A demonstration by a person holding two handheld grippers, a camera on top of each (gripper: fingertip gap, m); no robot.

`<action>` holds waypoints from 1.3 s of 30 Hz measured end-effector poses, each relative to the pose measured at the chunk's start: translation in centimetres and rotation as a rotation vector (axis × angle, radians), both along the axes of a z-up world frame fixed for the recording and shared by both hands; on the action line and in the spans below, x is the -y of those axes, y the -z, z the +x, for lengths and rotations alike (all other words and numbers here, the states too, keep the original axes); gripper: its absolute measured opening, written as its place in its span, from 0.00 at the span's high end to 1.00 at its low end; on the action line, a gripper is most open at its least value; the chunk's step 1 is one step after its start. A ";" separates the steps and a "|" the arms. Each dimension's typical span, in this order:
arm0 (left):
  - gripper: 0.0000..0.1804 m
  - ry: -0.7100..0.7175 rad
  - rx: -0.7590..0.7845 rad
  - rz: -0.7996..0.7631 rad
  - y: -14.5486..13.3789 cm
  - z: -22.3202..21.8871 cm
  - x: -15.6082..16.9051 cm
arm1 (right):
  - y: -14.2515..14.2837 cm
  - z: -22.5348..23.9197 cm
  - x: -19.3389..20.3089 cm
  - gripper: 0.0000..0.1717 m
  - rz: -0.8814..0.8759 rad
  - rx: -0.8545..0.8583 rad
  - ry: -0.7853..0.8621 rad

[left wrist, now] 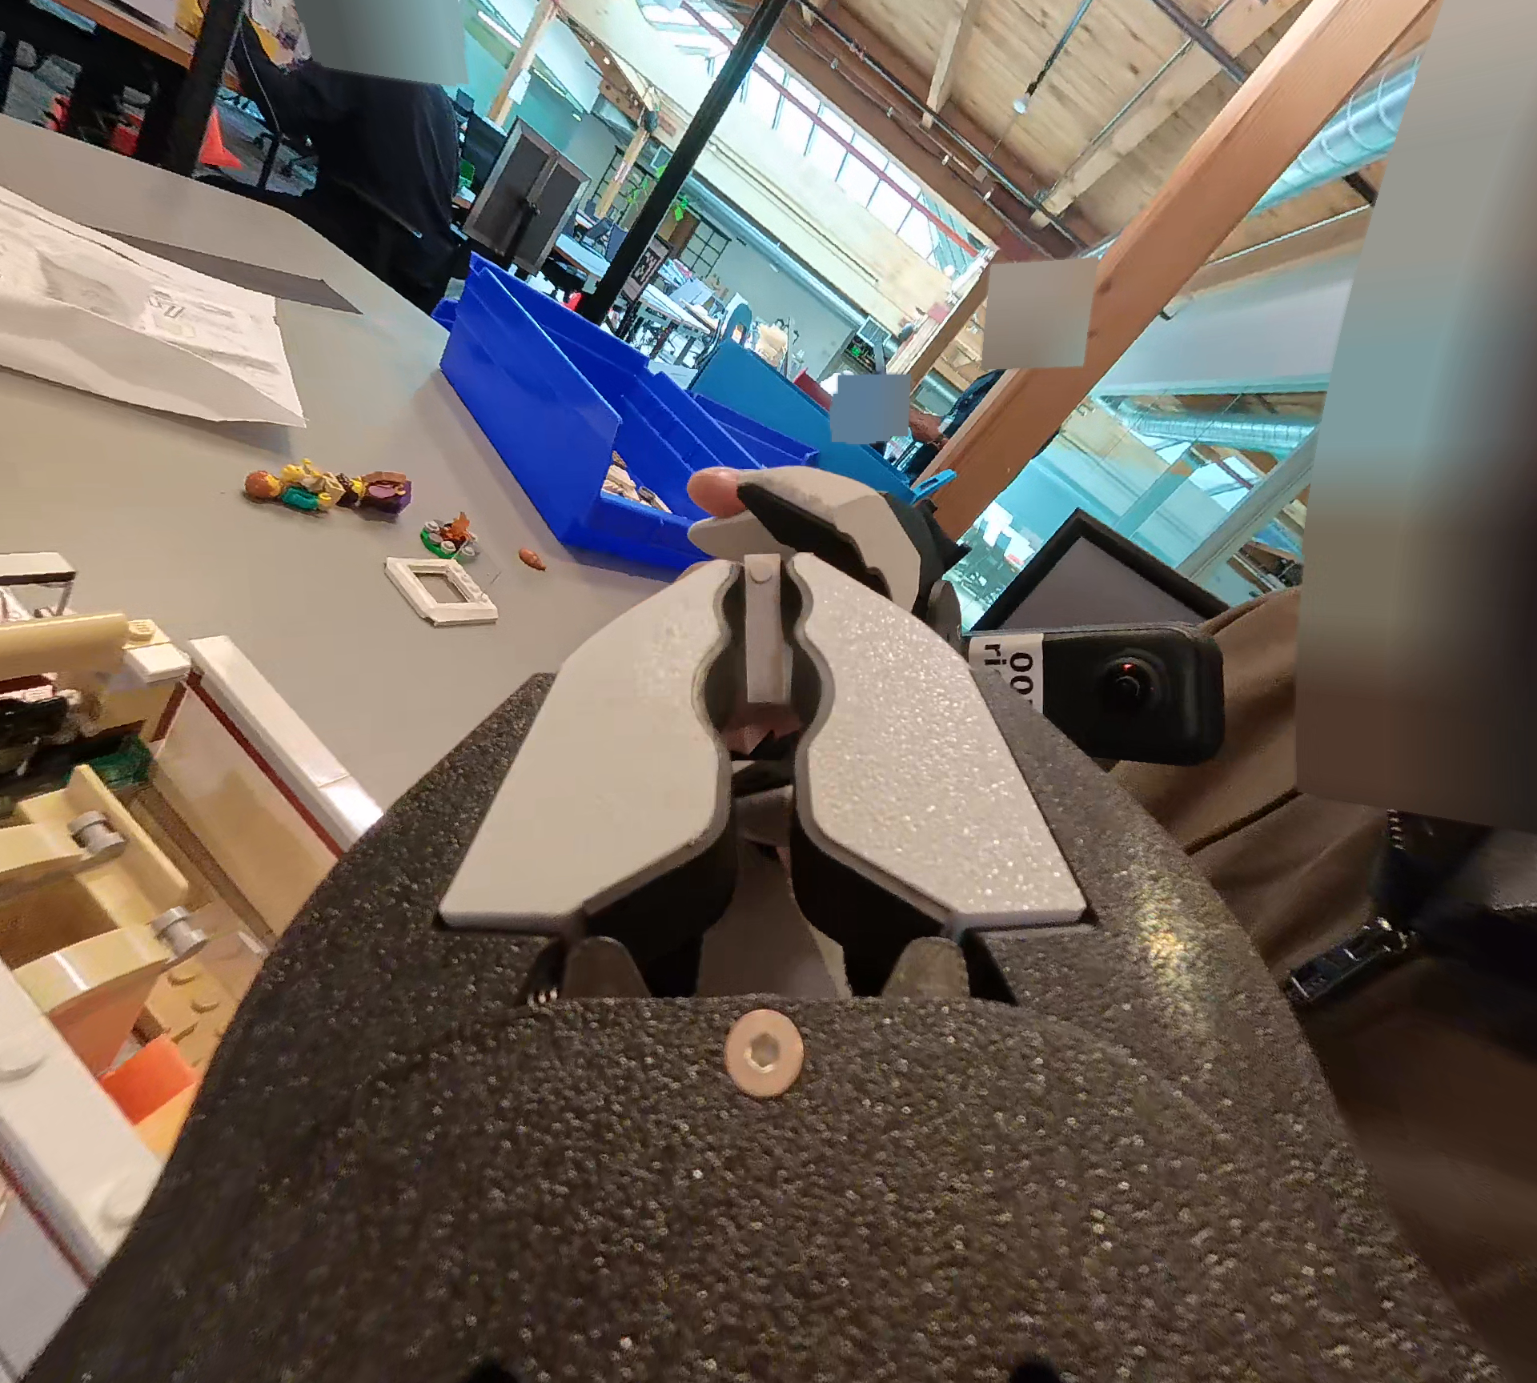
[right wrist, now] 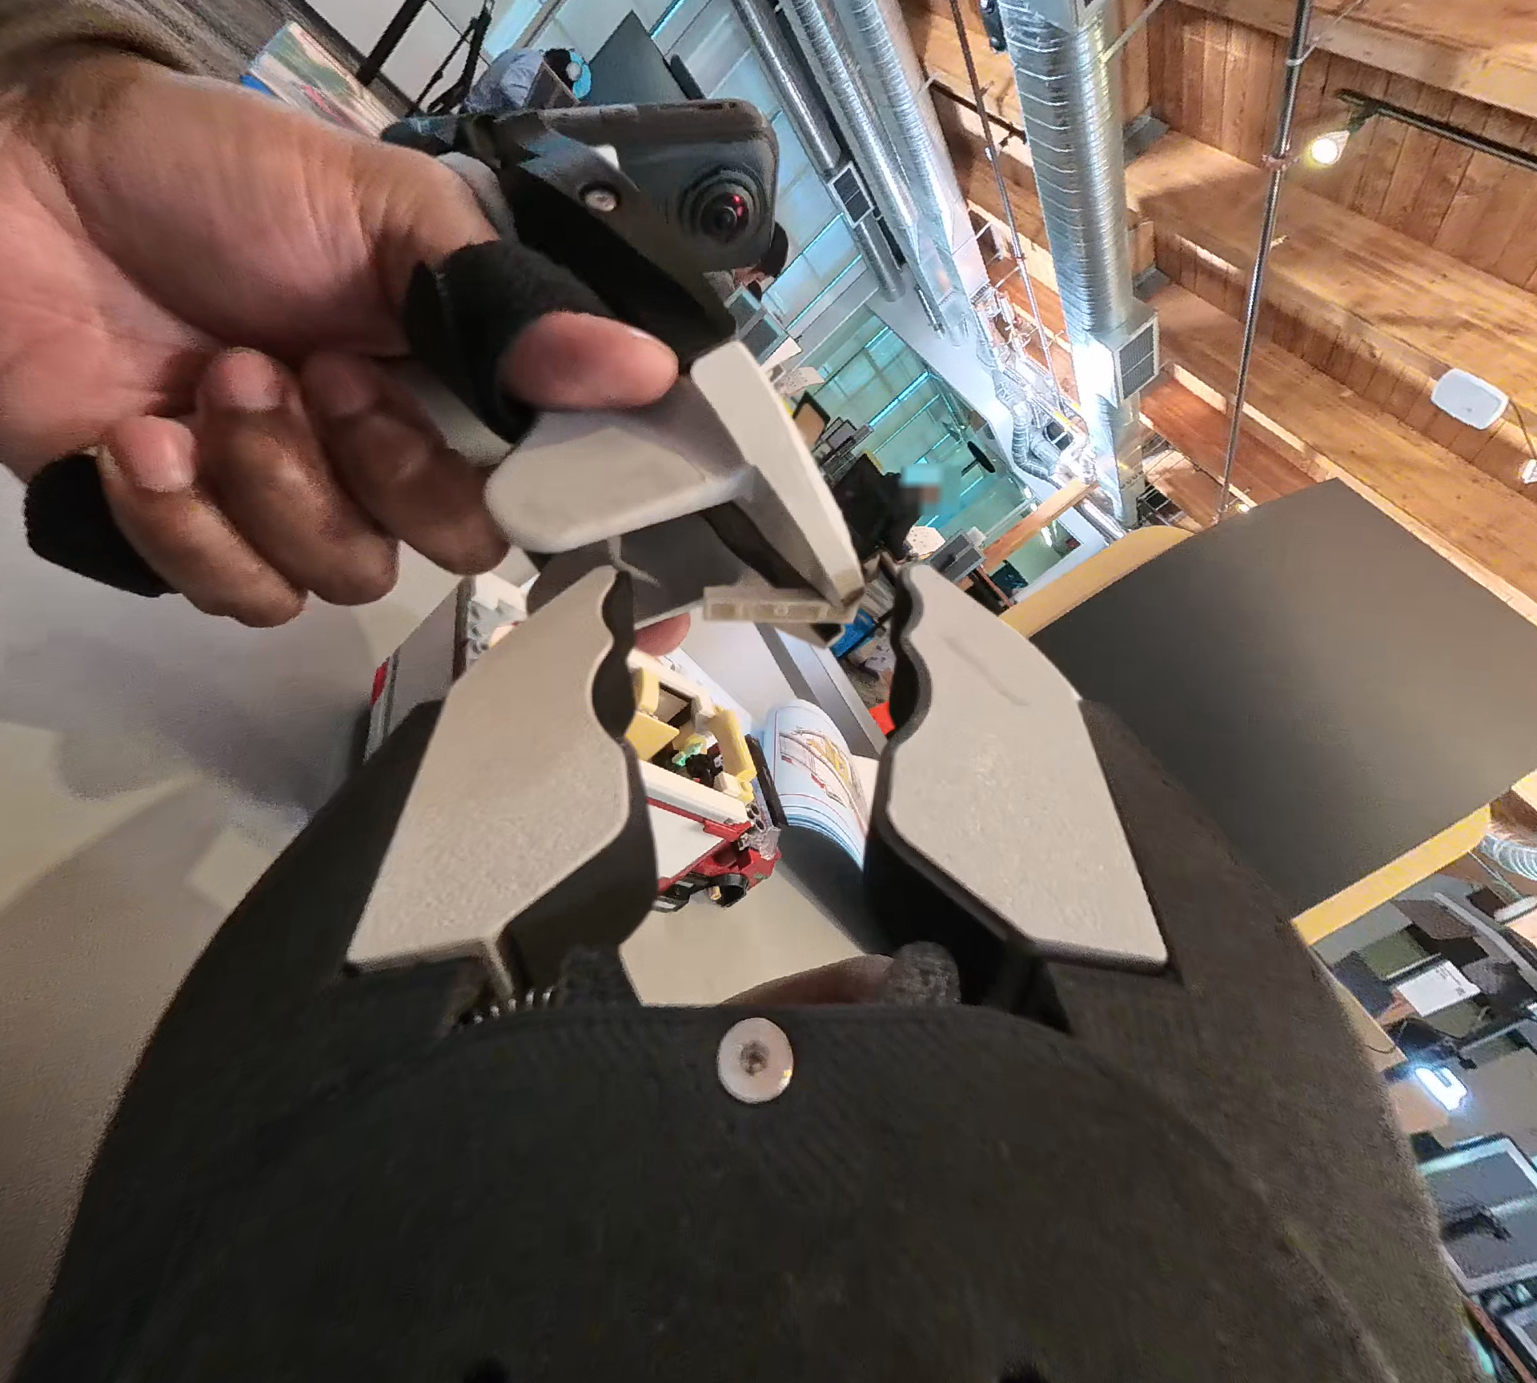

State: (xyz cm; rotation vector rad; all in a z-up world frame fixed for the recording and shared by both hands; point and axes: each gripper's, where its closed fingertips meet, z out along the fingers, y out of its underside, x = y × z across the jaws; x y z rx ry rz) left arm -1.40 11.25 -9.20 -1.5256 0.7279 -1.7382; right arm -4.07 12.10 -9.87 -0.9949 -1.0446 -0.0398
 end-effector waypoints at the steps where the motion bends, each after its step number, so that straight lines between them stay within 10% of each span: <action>1: 0.96 0.004 -0.006 0.003 0.1 0.2 0.1 | 0.0 0.1 0.0 0.67 0.001 -0.001 0.006; 20: 0.87 -0.050 -0.092 0.087 0.9 -1.0 -1.1 | 1.1 3.3 -1.3 0.79 -0.001 0.036 0.107; 32: 0.87 -0.107 -0.282 0.384 1.9 -3.5 -2.2 | 2.8 34.9 -4.2 0.79 -0.187 -0.073 1.045; 39: 0.87 -0.098 -0.400 0.490 2.8 -4.5 -2.4 | 4.5 32.9 -4.5 0.74 -0.242 -0.018 0.981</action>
